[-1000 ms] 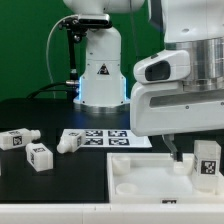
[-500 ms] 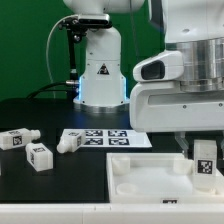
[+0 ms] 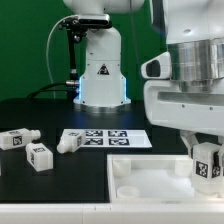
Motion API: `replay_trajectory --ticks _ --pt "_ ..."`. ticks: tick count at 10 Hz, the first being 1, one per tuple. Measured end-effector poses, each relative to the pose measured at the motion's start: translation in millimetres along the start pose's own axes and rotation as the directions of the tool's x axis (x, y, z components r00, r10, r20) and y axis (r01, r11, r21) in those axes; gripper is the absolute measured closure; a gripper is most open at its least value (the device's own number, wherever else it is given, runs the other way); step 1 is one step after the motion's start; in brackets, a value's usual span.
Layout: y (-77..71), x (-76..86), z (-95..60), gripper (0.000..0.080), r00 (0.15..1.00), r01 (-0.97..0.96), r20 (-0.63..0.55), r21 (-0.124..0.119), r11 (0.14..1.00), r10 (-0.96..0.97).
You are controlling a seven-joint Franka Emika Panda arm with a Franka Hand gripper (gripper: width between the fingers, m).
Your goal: Assemble square table
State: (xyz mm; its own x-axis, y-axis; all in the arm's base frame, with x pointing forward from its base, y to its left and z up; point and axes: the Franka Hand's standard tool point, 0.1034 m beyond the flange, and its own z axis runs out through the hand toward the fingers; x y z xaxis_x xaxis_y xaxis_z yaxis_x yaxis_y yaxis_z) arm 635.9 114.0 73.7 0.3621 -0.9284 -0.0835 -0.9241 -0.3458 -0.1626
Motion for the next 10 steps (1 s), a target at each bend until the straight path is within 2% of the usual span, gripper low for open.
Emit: replay_trajectory --ticks 2,4,5,6,7,8,10 --pt "-0.8 1.4 -0.1 0.0515 0.981 -0.193 0.001 0.011 0.981 0.193" --pt "-0.8 1.0 0.2 0.0515 0.982 -0.19 0.001 0.01 0.982 0.19" --pt "-0.5 1.8 0.1 0.0414 0.996 -0.092 -0.008 0.007 0.996 0.092" --pt "0.8 4.7 -0.2 0.0275 0.991 0.131 -0.012 -0.003 0.991 -0.131" --pt "2.9 8.8 -1.0 0.0186 0.95 0.312 -0.002 -0.017 0.95 -0.312" --pt "3.6 6.6 -1.6 0.0186 0.911 0.413 0.015 -0.038 0.91 -0.413" --pt "3.2 7.9 -1.5 0.0157 0.848 0.53 0.016 -0.034 0.847 -0.53"
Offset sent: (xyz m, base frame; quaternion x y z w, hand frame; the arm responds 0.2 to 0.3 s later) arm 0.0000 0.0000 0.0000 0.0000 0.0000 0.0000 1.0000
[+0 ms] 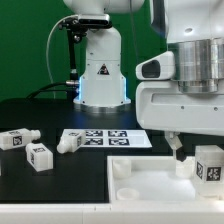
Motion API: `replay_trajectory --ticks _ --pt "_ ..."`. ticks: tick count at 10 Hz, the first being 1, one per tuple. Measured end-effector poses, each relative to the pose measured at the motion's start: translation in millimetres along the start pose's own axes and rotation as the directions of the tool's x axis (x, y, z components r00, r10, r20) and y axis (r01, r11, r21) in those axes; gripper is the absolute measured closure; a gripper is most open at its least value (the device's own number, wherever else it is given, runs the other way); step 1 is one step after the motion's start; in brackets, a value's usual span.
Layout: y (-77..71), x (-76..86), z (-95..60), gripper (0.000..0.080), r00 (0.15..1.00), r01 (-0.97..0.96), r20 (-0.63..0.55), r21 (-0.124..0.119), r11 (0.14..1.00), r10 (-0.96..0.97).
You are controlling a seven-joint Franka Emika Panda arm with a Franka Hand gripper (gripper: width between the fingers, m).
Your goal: Assemble square table
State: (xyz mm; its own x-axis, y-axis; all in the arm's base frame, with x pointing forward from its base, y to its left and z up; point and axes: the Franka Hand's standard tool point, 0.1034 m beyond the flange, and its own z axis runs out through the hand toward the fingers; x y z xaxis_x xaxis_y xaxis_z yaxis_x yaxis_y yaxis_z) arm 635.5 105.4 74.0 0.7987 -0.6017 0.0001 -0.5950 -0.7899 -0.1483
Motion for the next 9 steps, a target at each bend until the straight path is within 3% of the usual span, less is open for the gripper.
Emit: replay_trajectory --ticks 2,3,4,5,6,7,8,9 --pt "0.6 0.4 -0.1 0.0151 0.991 0.136 0.0 -0.004 0.991 -0.136" --pt "-2.0 2.4 -2.7 0.0151 0.909 0.416 -0.002 -0.027 0.909 -0.417" --pt "-9.0 0.3 -4.1 0.0151 0.837 0.547 -0.007 -0.032 0.837 -0.547" --pt "-12.9 -2.2 -3.6 0.0151 0.831 0.556 -0.014 -0.025 0.831 -0.557" --pt "-11.7 -1.2 -3.6 0.0243 0.851 0.525 -0.015 -0.025 0.851 -0.525" --pt "-11.7 -1.1 -3.5 0.0243 0.86 0.51 -0.016 -0.024 0.86 -0.51" --pt "-11.9 -1.4 -3.4 0.0442 0.899 0.438 -0.017 -0.022 0.899 -0.438" --pt "-9.9 -0.1 -3.2 0.0504 0.931 0.365 -0.019 -0.024 0.931 -0.365"
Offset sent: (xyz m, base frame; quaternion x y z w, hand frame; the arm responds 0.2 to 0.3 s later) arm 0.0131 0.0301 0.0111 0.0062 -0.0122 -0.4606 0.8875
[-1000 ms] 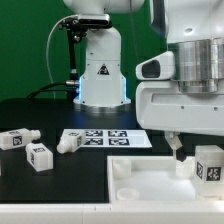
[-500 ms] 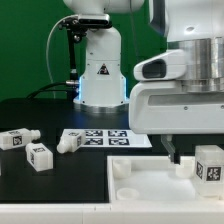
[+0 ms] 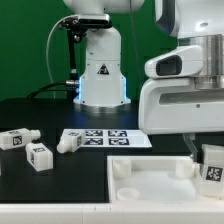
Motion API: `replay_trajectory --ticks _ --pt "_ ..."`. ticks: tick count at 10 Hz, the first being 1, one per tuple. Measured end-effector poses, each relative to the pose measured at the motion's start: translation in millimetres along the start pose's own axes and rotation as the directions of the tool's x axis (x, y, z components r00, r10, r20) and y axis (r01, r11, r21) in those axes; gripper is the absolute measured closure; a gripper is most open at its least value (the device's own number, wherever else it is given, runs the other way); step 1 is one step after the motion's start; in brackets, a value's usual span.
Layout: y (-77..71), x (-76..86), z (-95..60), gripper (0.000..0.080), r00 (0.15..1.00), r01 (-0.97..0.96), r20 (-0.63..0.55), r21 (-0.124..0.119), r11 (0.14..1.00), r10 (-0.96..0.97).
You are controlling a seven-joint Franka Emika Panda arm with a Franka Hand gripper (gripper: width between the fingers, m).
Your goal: Assemble square table
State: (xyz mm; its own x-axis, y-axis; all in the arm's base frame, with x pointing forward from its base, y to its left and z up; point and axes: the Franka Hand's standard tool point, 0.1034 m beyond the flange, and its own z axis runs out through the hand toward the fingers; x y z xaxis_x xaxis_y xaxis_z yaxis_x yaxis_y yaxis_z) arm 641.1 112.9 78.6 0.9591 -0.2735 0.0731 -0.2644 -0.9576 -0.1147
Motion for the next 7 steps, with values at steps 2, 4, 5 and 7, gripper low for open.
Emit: replay_trajectory --ticks 2,4,5,7 --pt "3.2 0.3 0.4 0.0505 0.982 -0.191 0.002 -0.004 0.982 0.191" --pt "4.1 -3.5 1.8 0.0508 0.871 -0.491 0.015 -0.014 0.871 0.491" --pt "1.1 -5.3 2.7 0.0508 0.75 -0.661 0.016 -0.016 0.75 0.661" --pt "4.8 -2.9 3.2 0.0509 0.532 -0.847 0.047 0.025 0.531 0.845"
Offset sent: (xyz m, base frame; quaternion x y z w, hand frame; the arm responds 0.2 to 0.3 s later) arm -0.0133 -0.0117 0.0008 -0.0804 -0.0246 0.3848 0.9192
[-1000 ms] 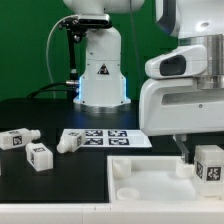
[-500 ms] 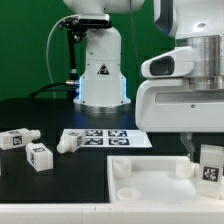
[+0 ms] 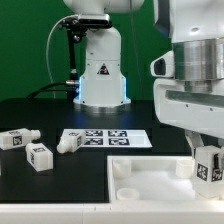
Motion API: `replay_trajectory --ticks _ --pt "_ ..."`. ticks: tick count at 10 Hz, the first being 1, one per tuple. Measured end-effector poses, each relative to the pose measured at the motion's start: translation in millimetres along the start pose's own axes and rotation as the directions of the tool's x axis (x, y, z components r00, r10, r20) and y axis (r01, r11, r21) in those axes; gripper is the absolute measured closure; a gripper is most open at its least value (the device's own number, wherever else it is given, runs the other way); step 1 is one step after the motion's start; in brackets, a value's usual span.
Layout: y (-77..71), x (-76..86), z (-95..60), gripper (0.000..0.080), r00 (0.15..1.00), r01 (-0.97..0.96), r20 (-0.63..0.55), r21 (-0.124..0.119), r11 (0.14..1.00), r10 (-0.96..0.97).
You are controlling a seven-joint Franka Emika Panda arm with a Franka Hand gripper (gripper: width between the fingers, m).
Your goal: Assemble square table
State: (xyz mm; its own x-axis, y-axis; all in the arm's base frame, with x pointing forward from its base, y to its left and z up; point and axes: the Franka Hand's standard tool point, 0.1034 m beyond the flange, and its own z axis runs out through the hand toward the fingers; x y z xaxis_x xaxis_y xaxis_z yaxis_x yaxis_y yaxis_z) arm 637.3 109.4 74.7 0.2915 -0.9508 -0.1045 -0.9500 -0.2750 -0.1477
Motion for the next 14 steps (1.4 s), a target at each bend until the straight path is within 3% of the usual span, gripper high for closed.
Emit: replay_trajectory --ticks 3,4,5,6,10,11,12,13,14 --pt "0.4 -3.4 0.4 0.0508 1.0 0.003 0.001 -0.008 1.0 -0.003" --pt "0.4 -1.5 0.1 0.0508 0.994 0.11 -0.006 -0.011 0.994 -0.11" --pt "-0.4 2.7 -1.4 0.0333 0.946 0.323 -0.012 -0.015 0.946 -0.323" --pt "-0.5 2.9 -1.5 0.0194 0.879 0.477 -0.009 -0.016 0.879 -0.477" --pt "0.2 4.1 -0.8 0.0152 0.684 0.73 -0.004 -0.023 0.684 -0.73" --pt "-0.1 5.0 -1.2 0.0152 0.572 0.82 -0.004 -0.035 0.572 -0.82" --pt "-1.9 4.9 -2.2 0.015 0.388 0.921 0.0 -0.051 0.387 -0.922" --pt "-2.4 6.9 -2.4 0.015 0.297 0.954 0.004 -0.051 0.296 -0.955" --pt "-2.0 7.0 -2.1 0.015 0.299 0.953 0.004 -0.052 0.299 -0.954"
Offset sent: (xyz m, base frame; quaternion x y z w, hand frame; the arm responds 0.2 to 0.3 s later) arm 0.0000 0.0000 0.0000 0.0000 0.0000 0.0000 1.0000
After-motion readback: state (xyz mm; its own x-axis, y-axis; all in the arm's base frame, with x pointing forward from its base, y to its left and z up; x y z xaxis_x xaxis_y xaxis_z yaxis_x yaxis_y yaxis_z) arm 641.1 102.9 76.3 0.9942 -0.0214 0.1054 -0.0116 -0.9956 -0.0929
